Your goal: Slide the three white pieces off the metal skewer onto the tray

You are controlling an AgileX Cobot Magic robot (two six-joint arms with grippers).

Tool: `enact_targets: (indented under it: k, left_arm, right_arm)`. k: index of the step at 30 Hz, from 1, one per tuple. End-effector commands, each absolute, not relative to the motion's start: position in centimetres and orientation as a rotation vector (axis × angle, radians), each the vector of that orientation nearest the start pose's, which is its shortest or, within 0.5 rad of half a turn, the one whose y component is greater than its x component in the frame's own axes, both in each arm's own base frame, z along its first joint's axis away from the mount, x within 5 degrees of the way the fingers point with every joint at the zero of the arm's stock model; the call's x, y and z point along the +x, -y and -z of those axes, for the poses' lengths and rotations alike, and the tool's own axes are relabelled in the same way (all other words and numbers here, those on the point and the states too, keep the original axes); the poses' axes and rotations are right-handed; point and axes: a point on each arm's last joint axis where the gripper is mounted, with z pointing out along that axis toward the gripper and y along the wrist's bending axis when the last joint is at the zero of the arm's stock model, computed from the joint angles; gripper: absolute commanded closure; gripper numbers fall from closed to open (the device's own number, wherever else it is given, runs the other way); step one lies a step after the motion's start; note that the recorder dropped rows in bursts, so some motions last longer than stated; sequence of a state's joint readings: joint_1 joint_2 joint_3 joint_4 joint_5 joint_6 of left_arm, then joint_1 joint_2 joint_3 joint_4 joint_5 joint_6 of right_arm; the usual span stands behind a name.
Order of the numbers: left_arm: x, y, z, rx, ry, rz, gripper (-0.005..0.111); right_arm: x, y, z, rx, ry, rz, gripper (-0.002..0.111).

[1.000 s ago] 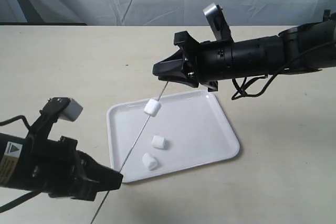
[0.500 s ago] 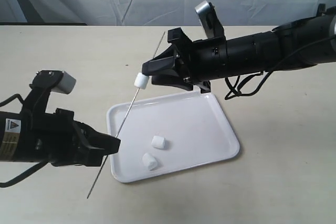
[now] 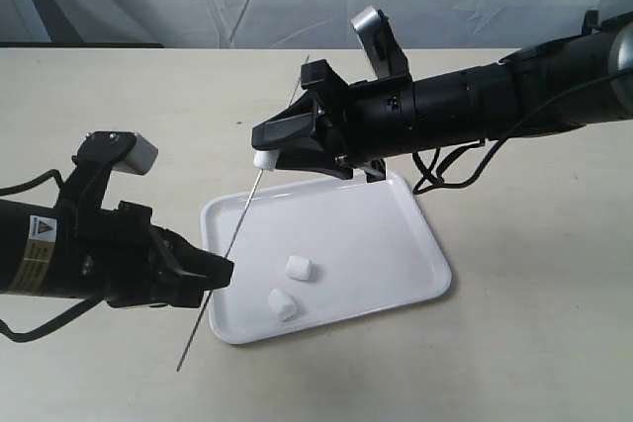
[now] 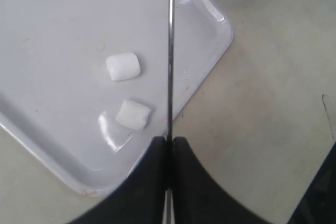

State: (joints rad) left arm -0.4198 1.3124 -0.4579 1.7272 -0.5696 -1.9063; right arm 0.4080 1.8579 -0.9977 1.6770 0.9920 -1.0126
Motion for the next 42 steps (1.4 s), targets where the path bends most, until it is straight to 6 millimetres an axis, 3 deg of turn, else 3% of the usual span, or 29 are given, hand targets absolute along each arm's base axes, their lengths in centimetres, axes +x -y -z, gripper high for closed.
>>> enact_targets:
  k: [1,8,17,27,42]
  left_arm:
    - [17.6,13.4,-19.6,0.603,-2.377,0.966,0.107]
    - [17.7,13.5,-19.8,0.609,-2.369,0.981,0.107]
    - [17.7,13.5,-19.8,0.608,-2.369,0.978,0.107]
    - [17.6,13.4,-19.6,0.624,-2.379,0.957,0.107]
    - [15.8,12.7,-17.6,0.603,-2.475,0.983,0.107]
  right_arm:
    - [29.4,-21.0,-19.4,-0.269,-2.379,-1.671,0.067]
    - [29.4,-21.0,-19.4,-0.269,-2.381,-1.665,0.069]
    - [29.5,-21.0,-19.3,-0.262,-2.384,-1.651,0.089]
    - [29.7,-21.0,-19.5,-0.212,-2.365,-1.665,0.089]
    - [30.5,-20.7,-19.1,-0.124,-2.375,-1.566,0.089]
